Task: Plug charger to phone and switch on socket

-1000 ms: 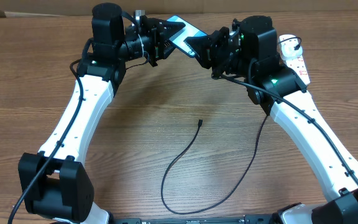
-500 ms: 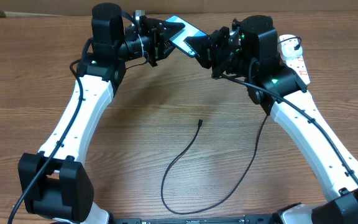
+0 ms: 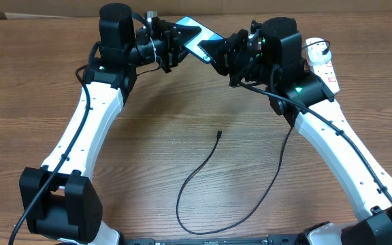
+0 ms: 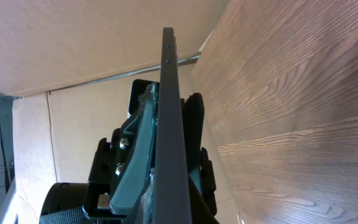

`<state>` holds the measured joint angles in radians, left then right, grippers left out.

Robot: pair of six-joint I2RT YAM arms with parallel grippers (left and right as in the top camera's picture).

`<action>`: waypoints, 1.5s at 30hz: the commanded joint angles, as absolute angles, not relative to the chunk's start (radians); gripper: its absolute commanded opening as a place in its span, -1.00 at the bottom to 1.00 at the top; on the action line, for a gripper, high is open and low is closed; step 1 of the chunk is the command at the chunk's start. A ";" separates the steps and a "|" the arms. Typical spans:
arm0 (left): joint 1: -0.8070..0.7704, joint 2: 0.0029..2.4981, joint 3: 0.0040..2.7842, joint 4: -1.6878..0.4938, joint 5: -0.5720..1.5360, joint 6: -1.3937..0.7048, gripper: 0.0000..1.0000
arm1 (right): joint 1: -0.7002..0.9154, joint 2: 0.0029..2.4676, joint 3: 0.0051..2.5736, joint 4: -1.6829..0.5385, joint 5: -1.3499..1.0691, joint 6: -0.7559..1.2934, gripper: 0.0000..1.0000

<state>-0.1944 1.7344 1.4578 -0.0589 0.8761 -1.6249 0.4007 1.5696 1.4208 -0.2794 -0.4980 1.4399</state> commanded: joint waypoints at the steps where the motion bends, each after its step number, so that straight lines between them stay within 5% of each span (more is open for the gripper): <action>1: -0.190 1.734 1.460 -0.048 0.881 -1.632 -0.66 | 0.420 1.532 1.459 -0.274 -0.553 1.439 -0.93; 18: -0.190 1.734 1.460 -0.048 0.881 -1.631 -0.87 | 0.420 1.532 1.459 -0.289 -0.572 1.439 -0.89; 23: -0.190 1.734 1.460 -0.048 0.884 -1.631 -0.92 | 0.420 1.532 1.459 -0.304 -0.571 1.434 -0.45; 24: -0.190 1.734 1.460 -0.048 0.883 -1.631 -0.92 | 0.420 1.532 1.459 -0.304 -0.571 1.423 -0.27; 25: -0.189 1.734 1.460 -0.048 0.883 -1.631 -0.92 | 0.420 1.532 1.459 -0.304 -0.570 1.399 0.22; 27: -0.189 1.734 1.460 -0.048 0.882 -1.631 -0.92 | 0.420 1.532 1.459 -0.304 -0.570 1.371 0.51; 33: -0.188 1.734 1.460 -0.054 0.823 -1.588 -0.92 | 0.418 1.532 1.459 -0.301 -0.526 1.227 1.00; 45: -0.105 1.734 1.460 -0.349 0.656 -1.266 -0.92 | 0.313 1.532 1.459 -0.514 -0.480 0.972 1.00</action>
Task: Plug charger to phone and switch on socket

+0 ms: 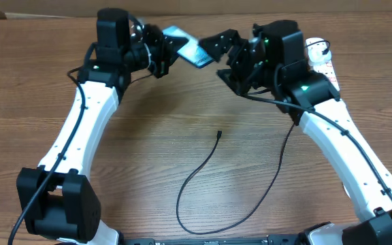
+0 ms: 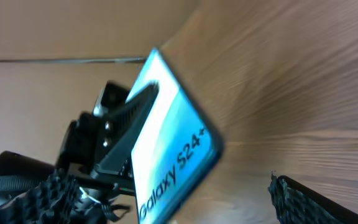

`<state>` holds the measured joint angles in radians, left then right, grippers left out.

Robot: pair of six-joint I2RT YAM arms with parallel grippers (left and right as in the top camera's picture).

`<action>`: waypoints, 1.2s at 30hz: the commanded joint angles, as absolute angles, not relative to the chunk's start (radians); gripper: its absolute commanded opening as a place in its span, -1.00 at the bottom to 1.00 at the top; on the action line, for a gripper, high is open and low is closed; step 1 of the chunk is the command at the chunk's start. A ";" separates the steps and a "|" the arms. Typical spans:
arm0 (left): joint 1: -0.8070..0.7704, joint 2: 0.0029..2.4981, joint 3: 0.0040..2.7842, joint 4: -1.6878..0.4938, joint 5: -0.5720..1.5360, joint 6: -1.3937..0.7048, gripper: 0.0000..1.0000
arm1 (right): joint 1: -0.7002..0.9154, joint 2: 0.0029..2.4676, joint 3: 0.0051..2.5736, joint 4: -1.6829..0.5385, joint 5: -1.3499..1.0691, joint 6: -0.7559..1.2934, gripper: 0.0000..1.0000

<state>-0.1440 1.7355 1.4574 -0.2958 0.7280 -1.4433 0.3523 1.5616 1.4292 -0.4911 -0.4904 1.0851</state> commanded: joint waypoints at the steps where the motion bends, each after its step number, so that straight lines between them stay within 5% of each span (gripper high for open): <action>1: -0.096 1.734 1.460 -0.376 0.651 -1.227 -0.92 | 0.303 1.532 1.459 -0.531 -0.480 0.949 1.00; 8: -0.061 1.734 1.460 -0.474 0.719 -0.791 -0.92 | 0.251 1.535 1.459 -0.783 -0.334 0.580 1.00; 15: -0.073 1.724 1.463 -0.556 0.815 -0.507 -0.92 | 0.254 1.567 1.396 -0.959 -0.117 0.553 1.00; 18: -0.092 1.662 1.488 -0.675 0.705 -0.408 -0.92 | 0.264 1.574 1.315 -0.910 -0.128 0.553 1.00; 28: -0.100 1.453 1.789 -1.155 0.258 -0.294 -0.92 | 0.286 1.575 1.217 -0.823 -0.136 0.643 1.00; 36: -0.100 1.370 1.768 -1.384 0.173 -0.292 -0.91 | 0.326 1.593 1.143 -0.740 -0.135 0.703 1.00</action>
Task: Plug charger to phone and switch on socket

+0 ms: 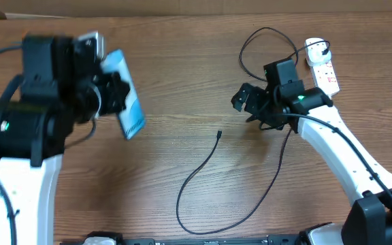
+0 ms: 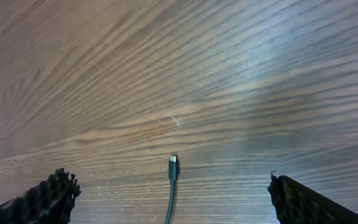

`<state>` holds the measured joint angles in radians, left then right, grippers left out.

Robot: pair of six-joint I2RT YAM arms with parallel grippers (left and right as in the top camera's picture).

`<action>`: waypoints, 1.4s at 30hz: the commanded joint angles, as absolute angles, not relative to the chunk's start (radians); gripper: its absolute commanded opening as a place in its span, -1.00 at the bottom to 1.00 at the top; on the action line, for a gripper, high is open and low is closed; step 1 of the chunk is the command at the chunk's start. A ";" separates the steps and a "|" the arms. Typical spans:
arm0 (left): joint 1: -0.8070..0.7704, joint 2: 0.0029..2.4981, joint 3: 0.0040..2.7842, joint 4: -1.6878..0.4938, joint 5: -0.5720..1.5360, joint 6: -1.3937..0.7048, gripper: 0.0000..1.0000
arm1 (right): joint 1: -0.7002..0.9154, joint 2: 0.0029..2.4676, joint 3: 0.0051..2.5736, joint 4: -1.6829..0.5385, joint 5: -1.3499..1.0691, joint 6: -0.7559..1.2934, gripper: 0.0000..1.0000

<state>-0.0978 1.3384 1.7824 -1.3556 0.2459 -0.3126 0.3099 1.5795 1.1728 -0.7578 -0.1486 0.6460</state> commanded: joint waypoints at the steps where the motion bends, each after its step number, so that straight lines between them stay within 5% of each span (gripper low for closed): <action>1: -0.099 1.370 1.747 -1.388 0.167 -0.295 -0.92 | 0.332 1.596 1.132 -0.732 -0.136 0.733 1.00; 4: -0.099 1.372 1.667 -1.361 0.168 -0.311 -0.92 | 0.360 1.609 1.103 -0.702 -0.151 0.766 1.00; 11: -0.099 1.372 1.489 -1.287 0.184 -0.382 -0.91 | 0.464 1.729 1.100 -0.707 -0.191 0.781 0.44; 23: -0.099 1.372 1.483 -1.307 0.185 -0.382 -0.92 | 0.473 1.784 1.100 -0.713 -0.196 0.801 -0.05; 42: -0.099 1.372 1.483 -1.303 0.185 -0.382 -0.92 | 0.478 1.865 1.098 -0.630 -0.249 0.815 -0.28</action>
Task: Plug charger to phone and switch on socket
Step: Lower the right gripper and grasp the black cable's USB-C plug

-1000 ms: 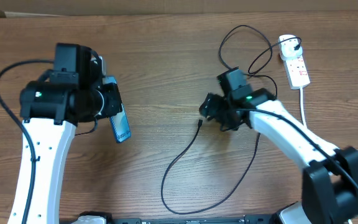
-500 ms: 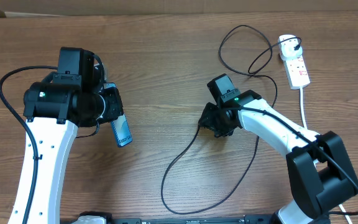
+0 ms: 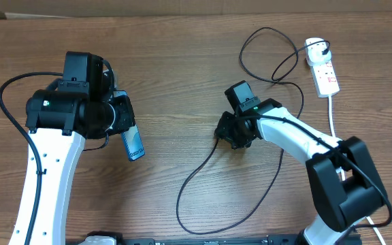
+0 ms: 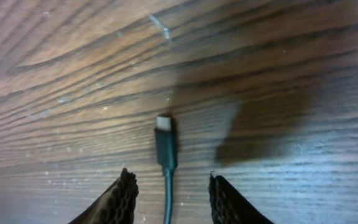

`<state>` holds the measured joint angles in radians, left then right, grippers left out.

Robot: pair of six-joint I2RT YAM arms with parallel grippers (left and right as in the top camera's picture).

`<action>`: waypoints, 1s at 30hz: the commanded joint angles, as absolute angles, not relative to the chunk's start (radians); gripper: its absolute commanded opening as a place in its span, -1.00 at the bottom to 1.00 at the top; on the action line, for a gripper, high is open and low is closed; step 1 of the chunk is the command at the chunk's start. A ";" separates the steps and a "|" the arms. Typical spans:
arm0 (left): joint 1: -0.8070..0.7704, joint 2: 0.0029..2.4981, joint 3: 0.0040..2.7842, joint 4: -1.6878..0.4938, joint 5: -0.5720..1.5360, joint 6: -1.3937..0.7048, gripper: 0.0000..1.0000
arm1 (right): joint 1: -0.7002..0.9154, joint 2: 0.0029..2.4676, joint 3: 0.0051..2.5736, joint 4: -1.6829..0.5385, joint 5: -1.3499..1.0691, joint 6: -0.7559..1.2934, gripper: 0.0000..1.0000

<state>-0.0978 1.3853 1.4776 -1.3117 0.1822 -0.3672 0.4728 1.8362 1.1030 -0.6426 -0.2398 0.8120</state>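
The phone [image 3: 134,143], blue-screened and tilted on edge, hangs over the left of the table with my left gripper [image 3: 123,128] shut on it. The black charger cable [image 3: 199,169] lies curved across the middle of the table. Its plug tip [image 4: 165,144] lies flat on the wood. My right gripper [image 3: 224,132] is low over that tip and open; its fingers [image 4: 118,200] stand on either side of the cable just behind the plug, not touching it. The white socket strip [image 3: 322,69] lies at the far right with the charger's adapter plugged in.
The cable's far part makes a loop [image 3: 271,51] near the socket strip. A white lead [image 3: 333,116] runs from the strip down the right side. Cardboard walls stand along the table's far edge [image 3: 196,8].
My right gripper has moved left and down onto the cable's free end, and its open fingers are closer together, either side of the plug. My left gripper has moved the phone slightly right and nearer.
First both grippers were at the phone, raised at the far middle of the table. Then my right gripper stood open and off it while the left kept hold. Later the phone was at the left, my right gripper open above the cable tip, where it now straddles the plug.
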 commanded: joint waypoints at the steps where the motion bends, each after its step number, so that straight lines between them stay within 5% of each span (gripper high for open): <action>1: -0.099 1.372 1.483 -1.302 0.185 -0.382 -0.92 | 0.478 1.865 1.098 -0.632 -0.249 0.815 -0.30; 30: -0.099 1.372 1.483 -1.274 0.211 -0.382 -0.92 | 0.478 1.871 1.033 -0.550 -0.271 0.816 -0.42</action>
<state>-0.0978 1.3853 1.4776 -1.2812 0.1905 -0.3672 0.4728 1.8610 1.0618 -0.5507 -0.2806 0.8120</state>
